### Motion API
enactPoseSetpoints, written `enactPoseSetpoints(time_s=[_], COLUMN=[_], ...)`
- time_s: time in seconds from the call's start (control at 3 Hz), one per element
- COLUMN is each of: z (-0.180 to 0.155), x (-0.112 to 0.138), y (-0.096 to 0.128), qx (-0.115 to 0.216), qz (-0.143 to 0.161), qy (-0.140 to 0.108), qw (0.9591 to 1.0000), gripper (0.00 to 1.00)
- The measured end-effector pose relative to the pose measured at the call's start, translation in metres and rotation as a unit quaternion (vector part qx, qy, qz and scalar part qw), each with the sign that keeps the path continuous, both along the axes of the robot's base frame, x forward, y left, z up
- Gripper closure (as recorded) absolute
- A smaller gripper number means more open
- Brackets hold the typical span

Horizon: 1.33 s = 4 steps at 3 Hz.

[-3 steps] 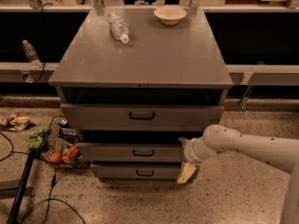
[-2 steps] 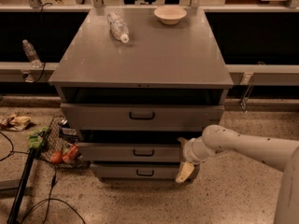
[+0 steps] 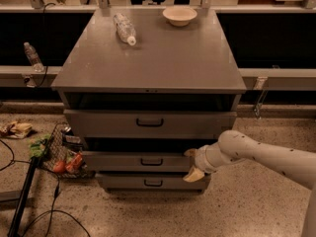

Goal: Open middle drawer

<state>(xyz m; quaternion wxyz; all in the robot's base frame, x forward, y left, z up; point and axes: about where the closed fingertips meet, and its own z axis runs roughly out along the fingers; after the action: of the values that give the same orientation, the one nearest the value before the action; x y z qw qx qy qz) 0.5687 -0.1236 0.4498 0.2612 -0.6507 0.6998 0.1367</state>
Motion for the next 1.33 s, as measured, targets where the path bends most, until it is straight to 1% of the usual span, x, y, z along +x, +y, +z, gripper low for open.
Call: enactPoseSetpoints(time_s=[0.33, 0.67, 1.0, 1.33], z=[0.012, 0.02, 0.021, 0.017], x=[-0.044, -0.093, -0.104, -0.084], y=[-0.006, -0.003, 0.002, 0.011], qx=[0.005, 0.006, -0.001, -0.016], qz=[0.001, -0.006, -0.008, -0.008], qy=[0.044, 0.086, 0.094, 0.072], qw=[0.999, 0.9962, 0.9955, 0.9972], gripper=[0.66, 0.65, 0.42, 0.19])
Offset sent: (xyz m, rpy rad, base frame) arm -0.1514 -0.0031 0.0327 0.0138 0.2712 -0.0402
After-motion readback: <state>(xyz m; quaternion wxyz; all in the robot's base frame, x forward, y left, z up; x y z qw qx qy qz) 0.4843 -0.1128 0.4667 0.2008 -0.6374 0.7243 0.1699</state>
